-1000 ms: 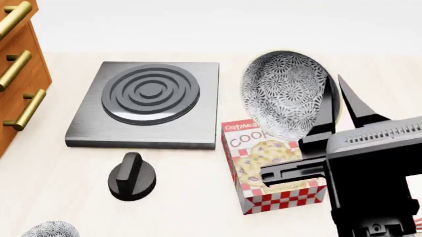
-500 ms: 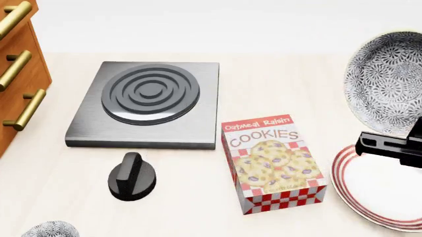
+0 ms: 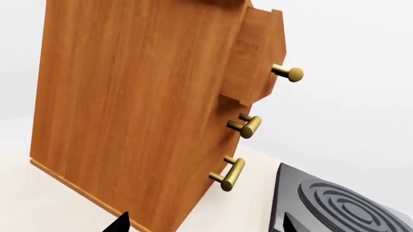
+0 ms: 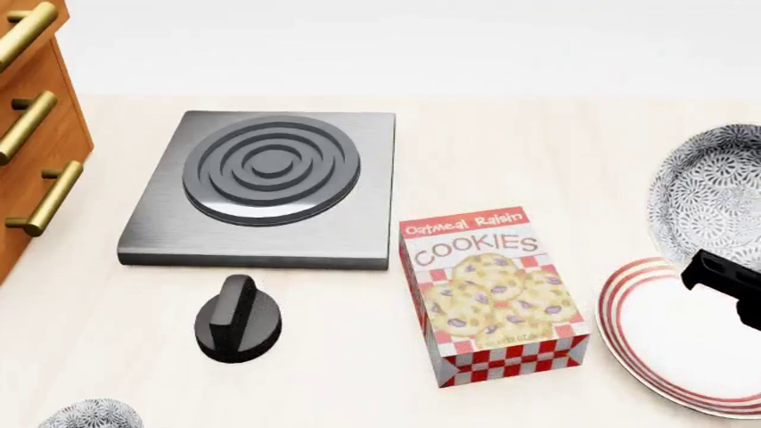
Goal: Pick the akita bowl from table center and place it on the plate.
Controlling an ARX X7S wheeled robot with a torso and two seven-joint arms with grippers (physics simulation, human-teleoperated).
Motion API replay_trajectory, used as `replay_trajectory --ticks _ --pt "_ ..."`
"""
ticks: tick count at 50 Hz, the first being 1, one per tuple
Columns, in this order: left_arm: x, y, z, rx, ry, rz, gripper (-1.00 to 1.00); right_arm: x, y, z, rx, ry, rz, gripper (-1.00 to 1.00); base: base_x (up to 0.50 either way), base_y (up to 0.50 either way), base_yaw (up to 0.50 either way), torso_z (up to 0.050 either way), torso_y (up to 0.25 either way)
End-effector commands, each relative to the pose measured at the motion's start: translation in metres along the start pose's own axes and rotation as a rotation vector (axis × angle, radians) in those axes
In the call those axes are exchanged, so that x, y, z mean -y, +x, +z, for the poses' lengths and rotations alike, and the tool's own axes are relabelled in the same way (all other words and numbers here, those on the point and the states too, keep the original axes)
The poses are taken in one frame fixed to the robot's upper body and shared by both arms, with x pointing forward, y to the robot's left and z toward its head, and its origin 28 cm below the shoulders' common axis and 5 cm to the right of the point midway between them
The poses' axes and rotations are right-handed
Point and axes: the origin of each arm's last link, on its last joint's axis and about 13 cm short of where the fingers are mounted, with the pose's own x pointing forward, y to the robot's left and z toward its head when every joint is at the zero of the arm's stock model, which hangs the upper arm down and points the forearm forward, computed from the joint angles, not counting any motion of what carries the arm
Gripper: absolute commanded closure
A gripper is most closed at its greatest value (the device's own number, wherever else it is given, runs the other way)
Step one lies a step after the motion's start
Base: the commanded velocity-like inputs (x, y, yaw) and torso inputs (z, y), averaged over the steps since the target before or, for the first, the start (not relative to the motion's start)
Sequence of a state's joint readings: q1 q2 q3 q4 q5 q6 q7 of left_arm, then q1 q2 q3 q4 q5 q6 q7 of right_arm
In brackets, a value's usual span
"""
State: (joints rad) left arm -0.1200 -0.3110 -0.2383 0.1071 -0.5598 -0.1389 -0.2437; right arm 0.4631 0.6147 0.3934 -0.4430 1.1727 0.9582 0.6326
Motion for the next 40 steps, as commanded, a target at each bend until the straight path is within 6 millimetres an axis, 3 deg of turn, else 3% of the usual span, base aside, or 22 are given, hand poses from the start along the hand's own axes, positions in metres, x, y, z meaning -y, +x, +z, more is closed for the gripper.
replay_trajectory --ticks 1,10,18,35,40 --pt "0.0 0.0 0.0 0.001 0.0 0.001 -1.0 0.002 0.002 0.0 -0.03 0.039 0.003 1.0 0.0 0.0 0.0 0.0 0.0" --pt "0.0 0.0 0.0 0.003 -0.017 0.017 -1.0 0.01 0.024 0.017 -0.287 0.31 -0.039 1.0 0.0 0.0 0.0 0.0 0.001" --pt "0.0 0.001 0.001 0.013 -0.035 0.027 -1.0 0.014 0.032 0.023 -0.449 0.395 -0.062 1.0 0.0 0.0 0.0 0.0 0.0" --pt "0.0 -0.001 0.001 0.07 -0.033 -0.012 -1.0 0.017 0.044 0.041 -0.48 0.438 -0.127 1.0 0.0 0.0 0.0 0.0 0.001" --pt "-0.001 -0.001 0.0 0.037 -0.08 -0.007 -1.0 0.018 0.047 0.045 -0.487 0.455 -0.137 1.0 0.0 0.0 0.0 0.005 -0.2"
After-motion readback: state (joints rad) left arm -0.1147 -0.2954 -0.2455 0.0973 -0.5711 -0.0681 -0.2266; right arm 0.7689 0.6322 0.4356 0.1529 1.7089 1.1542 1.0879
